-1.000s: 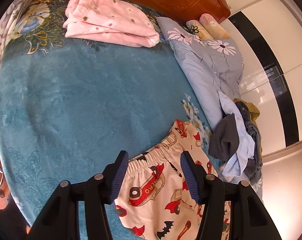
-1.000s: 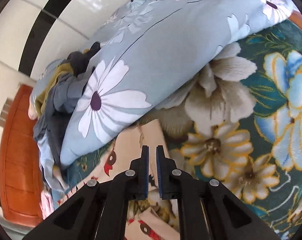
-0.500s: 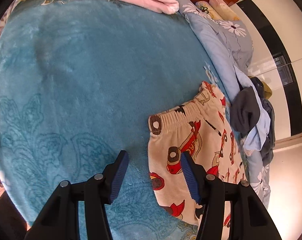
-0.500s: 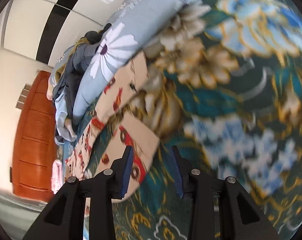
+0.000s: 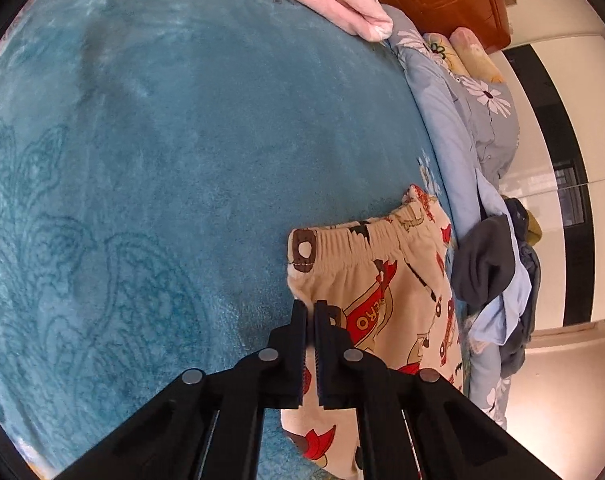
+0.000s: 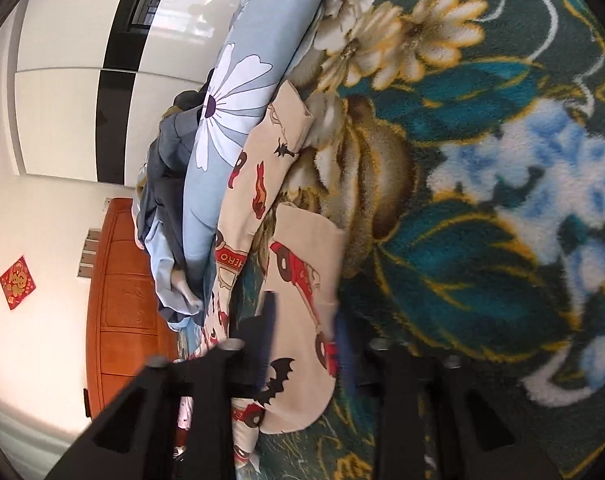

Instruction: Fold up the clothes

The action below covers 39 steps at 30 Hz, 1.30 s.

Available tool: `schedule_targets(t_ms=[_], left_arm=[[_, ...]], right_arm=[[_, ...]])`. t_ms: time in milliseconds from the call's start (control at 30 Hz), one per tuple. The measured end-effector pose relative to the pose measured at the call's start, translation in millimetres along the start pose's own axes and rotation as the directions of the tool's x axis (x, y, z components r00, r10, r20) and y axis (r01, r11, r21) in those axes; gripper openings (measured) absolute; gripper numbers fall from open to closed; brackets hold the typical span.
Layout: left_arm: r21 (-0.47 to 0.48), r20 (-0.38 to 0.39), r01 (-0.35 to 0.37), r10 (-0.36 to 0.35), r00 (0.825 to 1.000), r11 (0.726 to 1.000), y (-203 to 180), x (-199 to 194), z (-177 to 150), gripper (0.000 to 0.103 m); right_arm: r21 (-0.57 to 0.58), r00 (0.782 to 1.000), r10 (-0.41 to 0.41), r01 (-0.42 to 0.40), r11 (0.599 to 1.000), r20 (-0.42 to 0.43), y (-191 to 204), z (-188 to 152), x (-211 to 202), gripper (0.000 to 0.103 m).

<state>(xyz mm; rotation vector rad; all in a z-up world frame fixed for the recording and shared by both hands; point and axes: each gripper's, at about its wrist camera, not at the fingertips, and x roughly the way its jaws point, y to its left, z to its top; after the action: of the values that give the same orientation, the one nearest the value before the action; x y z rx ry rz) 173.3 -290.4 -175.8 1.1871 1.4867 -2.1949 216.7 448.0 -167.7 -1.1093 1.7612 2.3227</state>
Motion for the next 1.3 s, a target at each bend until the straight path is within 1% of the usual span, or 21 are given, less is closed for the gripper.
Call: schedule_targets(t_ms=[33, 100, 200, 267, 300, 367, 433, 500, 567, 600, 633, 733, 800, 833, 900, 1000, 1033, 1200, 1300], left_arm=[[0.005, 0.023, 0.004, -0.004, 1.000, 1.000, -4, -5, 0, 0.003], [0.014, 0.079, 0.053, -0.054, 0.995, 0.999, -12, -27, 4, 0.003], [0.025, 0.131, 0.148, -0.150, 0.980, 0.989, -21, -65, 10, 0.003], [0.062, 0.153, 0.155, -0.163, 0.975, 0.986, -18, -82, 12, 0.003], [0.066, 0.150, 0.138, -0.147, 0.978, 0.988, -12, -83, 11, 0.003], [0.069, 0.112, 0.097, -0.104, 0.988, 0.993, 2, -72, 8, 0.003], [0.049, 0.079, 0.040, -0.044, 0.996, 0.998, 20, -62, 3, 0.003], [0.004, 0.057, 0.035, -0.035, 0.998, 0.999, 35, -58, -1, 0.003], [-0.031, 0.050, 0.040, -0.038, 0.998, 0.999, 44, -58, -2, 0.003], [-0.025, 0.055, 0.047, -0.045, 0.997, 0.999, 41, -60, -2, 0.003], [-0.019, 0.060, 0.054, -0.053, 0.997, 0.998, 38, -62, -2, 0.003], [0.038, 0.094, 0.087, -0.090, 0.992, 0.996, 20, -74, 2, 0.003], [0.060, 0.101, 0.096, -0.101, 0.990, 0.994, 14, -76, 5, 0.003], [0.064, 0.099, 0.083, -0.089, 0.991, 0.994, 15, -75, 5, 0.003], [0.037, 0.079, 0.061, -0.064, 0.995, 0.997, 21, -69, 6, 0.003], [-0.011, 0.061, 0.084, -0.083, 0.995, 0.996, 26, -70, 5, 0.003], [-0.028, 0.056, 0.097, -0.096, 0.994, 0.995, 26, -70, 5, 0.003], [-0.041, 0.060, 0.134, -0.131, 0.990, 0.990, -10, -71, 18, 0.003], [-0.049, 0.063, 0.155, -0.152, 0.986, 0.987, -32, -71, 27, 0.003]], right_arm=[[-0.001, 1.000, -0.003, 0.003, 1.000, 0.001, 4, -1, 1, 0.007], [-0.031, 0.999, 0.007, -0.005, 1.000, 0.037, 19, -1, -8, 0.006], [-0.126, 0.992, 0.049, -0.034, 0.991, 0.115, 46, -6, -50, 0.006], [-0.190, 0.983, 0.081, -0.049, 0.981, 0.164, 65, -10, -78, 0.006], [-0.222, 0.977, 0.098, -0.055, 0.974, 0.188, 74, -12, -92, 0.006], [-0.242, 0.984, 0.040, 0.003, 0.970, 0.172, 70, -19, -105, 0.006], [-0.201, 0.990, -0.048, 0.074, 0.977, 0.134, 48, -28, -100, 0.006], [-0.161, 0.987, -0.134, 0.148, 0.976, 0.091, 25, -36, -95, 0.006], [-0.151, 0.987, -0.130, 0.143, 0.978, 0.092, 21, -40, -99, 0.006], [-0.146, 0.988, -0.127, 0.139, 0.979, 0.093, 20, -41, -102, 0.006], [-0.142, 0.988, -0.123, 0.136, 0.981, 0.095, 18, -43, -104, 0.006], [-0.128, 0.989, -0.113, 0.125, 0.984, 0.099, 14, -47, -112, 0.006], [-0.118, 0.989, -0.106, 0.117, 0.986, 0.102, 11, -50, -116, 0.006], [-0.113, 0.989, -0.102, 0.114, 0.987, 0.104, 9, -52, -119, 0.006], [-0.104, 0.990, -0.095, 0.106, 0.989, 0.107, 6, -55, -124, 0.006], [-0.090, 0.990, -0.085, 0.095, 0.991, 0.112, 2, -59, -131, 0.006], [-0.098, 0.991, -0.067, 0.078, 0.992, 0.114, 7, -56, -130, 0.006], [-0.145, 0.992, 0.029, -0.011, 0.989, 0.123, 37, -37, -124, 0.006], [-0.158, 0.991, 0.052, -0.032, 0.987, 0.122, 57, -15, -109, 0.006]])
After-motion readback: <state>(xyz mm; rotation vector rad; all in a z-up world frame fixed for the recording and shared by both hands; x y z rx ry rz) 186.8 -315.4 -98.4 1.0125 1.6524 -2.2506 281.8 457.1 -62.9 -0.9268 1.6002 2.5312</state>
